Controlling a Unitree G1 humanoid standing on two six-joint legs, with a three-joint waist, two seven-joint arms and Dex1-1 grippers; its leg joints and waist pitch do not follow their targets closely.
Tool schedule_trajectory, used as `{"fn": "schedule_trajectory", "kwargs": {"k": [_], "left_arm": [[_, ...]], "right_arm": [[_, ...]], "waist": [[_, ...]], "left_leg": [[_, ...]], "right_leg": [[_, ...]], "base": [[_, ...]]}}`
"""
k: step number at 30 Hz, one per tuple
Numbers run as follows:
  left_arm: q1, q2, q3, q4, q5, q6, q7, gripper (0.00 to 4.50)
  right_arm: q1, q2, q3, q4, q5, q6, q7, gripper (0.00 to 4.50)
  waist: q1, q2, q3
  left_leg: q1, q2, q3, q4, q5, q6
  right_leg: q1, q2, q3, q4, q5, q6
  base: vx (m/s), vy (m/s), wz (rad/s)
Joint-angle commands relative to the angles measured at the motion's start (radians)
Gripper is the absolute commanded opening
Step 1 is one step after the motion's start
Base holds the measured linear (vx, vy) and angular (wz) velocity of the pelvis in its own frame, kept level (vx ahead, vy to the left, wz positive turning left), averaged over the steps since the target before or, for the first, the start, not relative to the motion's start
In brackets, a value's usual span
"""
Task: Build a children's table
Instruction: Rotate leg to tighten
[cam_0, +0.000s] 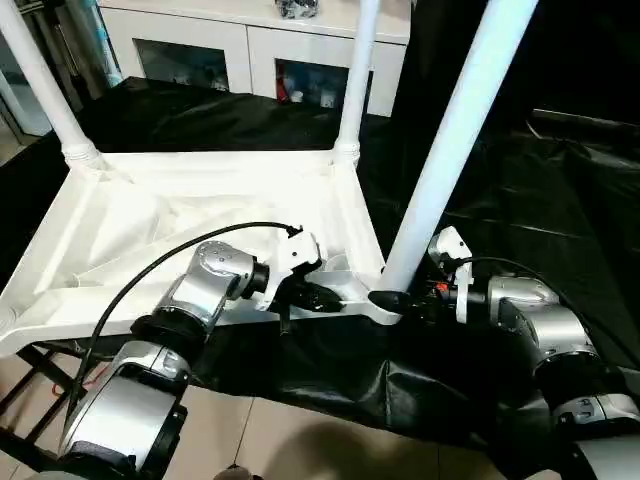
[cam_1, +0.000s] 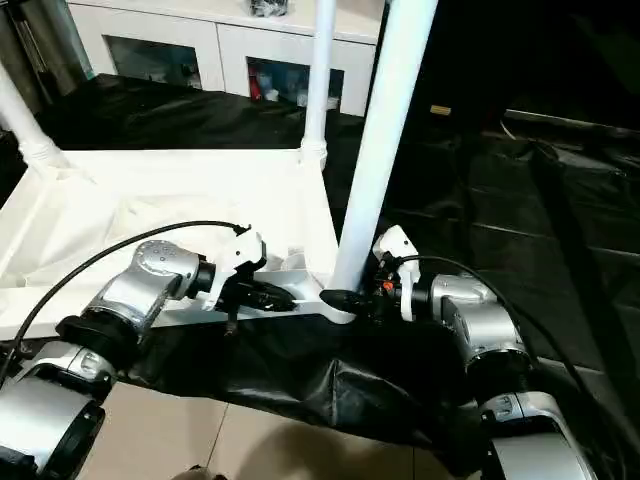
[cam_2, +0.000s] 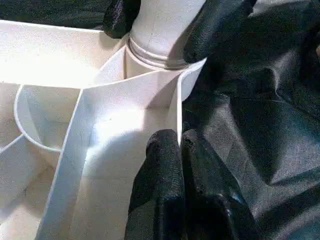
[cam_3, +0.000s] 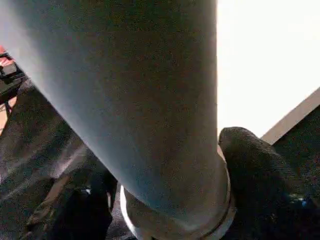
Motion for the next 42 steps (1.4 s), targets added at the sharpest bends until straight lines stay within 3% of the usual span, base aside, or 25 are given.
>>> {"fn": "schedule_trajectory", "kwargs": {"k": [1,10,13,16,19,23,26,27,31,34,36,39,40,42], "left_arm": [[-0.007,-0.015,-0.003,-0.054,-0.035,-0.002,-0.015,0.0],[-0.009,-0.02,0.001,-0.047,-0.026,0.001,0.007,0.0],[-0.024,-0.041,0.016,-0.025,-0.019,-0.002,0.078,0.0],[-0.064,-0.088,0.041,0.029,0.003,-0.004,0.237,0.0],[-0.087,-0.118,0.051,0.056,0.01,0.001,0.314,0.0],[-0.11,-0.168,0.06,0.076,0.011,0.013,0.401,0.0],[-0.11,-0.188,0.05,0.077,0.015,0.004,0.416,0.0],[-0.111,-0.192,0.048,0.08,0.016,0.0,0.418,0.0],[-0.106,-0.184,0.038,0.08,0.018,-0.017,0.387,0.0],[-0.101,-0.168,0.032,0.081,0.024,-0.027,0.365,0.0],[-0.092,-0.147,0.022,0.077,0.027,-0.032,0.321,0.0],[-0.076,-0.116,0.007,0.06,0.026,-0.036,0.246,0.0],[-0.069,-0.104,0.002,0.052,0.024,-0.036,0.218,0.0],[-0.064,-0.094,-0.002,0.046,0.023,-0.039,0.196,0.0]], "right_arm": [[0.026,0.016,0.045,-0.005,-0.018,0.026,0.012,2.86],[0.057,0.027,0.047,-0.043,-0.004,0.051,0.012,2.53],[0.07,0.05,0.024,-0.049,0.005,0.051,-0.046,2.52],[0.023,0.134,-0.056,0.067,-0.029,0.023,-0.351,2.51],[-0.012,0.181,-0.099,0.132,-0.032,0.006,-0.506,2.5],[-0.069,0.263,-0.153,0.202,-0.009,0.004,-0.69,2.5],[-0.084,0.308,-0.135,0.211,-0.034,-0.06,-0.712,2.5],[-0.089,0.318,-0.136,0.217,-0.033,-0.072,-0.709,3.05],[-0.103,0.326,-0.135,0.222,-0.022,-0.065,-0.664,3.28],[-0.107,0.305,-0.105,0.224,-0.047,-0.081,-0.628,3.63],[-0.097,0.268,-0.072,0.203,-0.059,-0.094,-0.541,3.63],[-0.072,0.207,-0.038,0.16,-0.065,-0.096,-0.394,3.63],[-0.058,0.179,-0.022,0.136,-0.068,-0.092,-0.34,3.63],[-0.049,0.156,-0.01,0.118,-0.073,-0.089,-0.302,3.63]], "waist": [[-0.001,0.0,-0.062],[0.0,0.001,-0.062],[-0.001,-0.001,-0.061],[-0.01,0.005,-0.058],[-0.025,0.007,-0.057],[-0.041,0.007,-0.06],[-0.042,0.008,-0.062],[-0.042,0.008,-0.063],[-0.043,0.009,-0.065],[-0.044,0.008,-0.063],[-0.043,0.006,-0.063],[-0.044,0.006,-0.063],[-0.041,0.002,-0.063],[-0.036,0.005,-0.062]], "left_leg": [[0.014,0.041,-0.016,-0.067,-0.205,0.049],[0.015,0.041,-0.016,-0.067,-0.211,0.047],[0.015,0.041,-0.017,-0.068,-0.215,0.043],[0.022,0.037,-0.022,-0.072,-0.267,0.009],[0.022,0.034,-0.026,-0.074,-0.302,-0.015],[0.017,0.031,-0.025,-0.072,-0.282,-0.004],[0.014,0.032,-0.023,-0.071,-0.257,0.01],[0.013,0.032,-0.023,-0.071,-0.243,0.016],[0.012,0.034,-0.02,-0.069,-0.208,0.043],[0.013,0.033,-0.019,-0.069,-0.232,0.045],[0.011,0.032,-0.019,-0.068,-0.229,0.048],[0.01,0.034,-0.019,-0.067,-0.219,0.058],[0.01,0.034,-0.019,-0.066,-0.215,0.067],[0.01,0.038,-0.018,-0.065,-0.204,0.075]], "right_leg": [[0.052,-0.066,0.056,-0.074,-0.185,-0.236],[0.051,-0.067,0.055,-0.075,-0.191,-0.234],[0.05,-0.067,0.056,-0.077,-0.202,-0.226],[0.044,-0.072,0.056,-0.09,-0.312,-0.203],[0.041,-0.07,0.054,-0.099,-0.385,-0.173],[0.044,-0.066,0.055,-0.095,-0.319,-0.187],[0.046,-0.067,0.056,-0.09,-0.265,-0.199],[0.048,-0.066,0.056,-0.086,-0.234,-0.204],[0.052,-0.063,0.057,-0.074,-0.126,-0.246],[0.053,-0.066,0.057,-0.079,-0.168,-0.243],[0.056,-0.066,0.056,-0.08,-0.184,-0.238],[0.055,-0.064,0.057,-0.078,-0.16,-0.241],[0.059,-0.064,0.056,-0.077,-0.149,-0.244],[0.057,-0.065,0.056,-0.074,-0.131,-0.253]], "base": [[0.0,0.0,0.0],[0.0,0.0,0.0],[0.0,0.0,0.0],[0.0,0.0,0.0],[0.0,0.0,0.0],[0.0,0.0,0.0],[0.0,0.0,0.0],[0.0,0.0,0.0],[0.0,0.0,0.0],[0.0,0.0,0.0],[0.0,0.0,0.0],[0.0,0.0,0.0],[0.0,0.0,0.0],[0.0,0.0,0.0]]}}
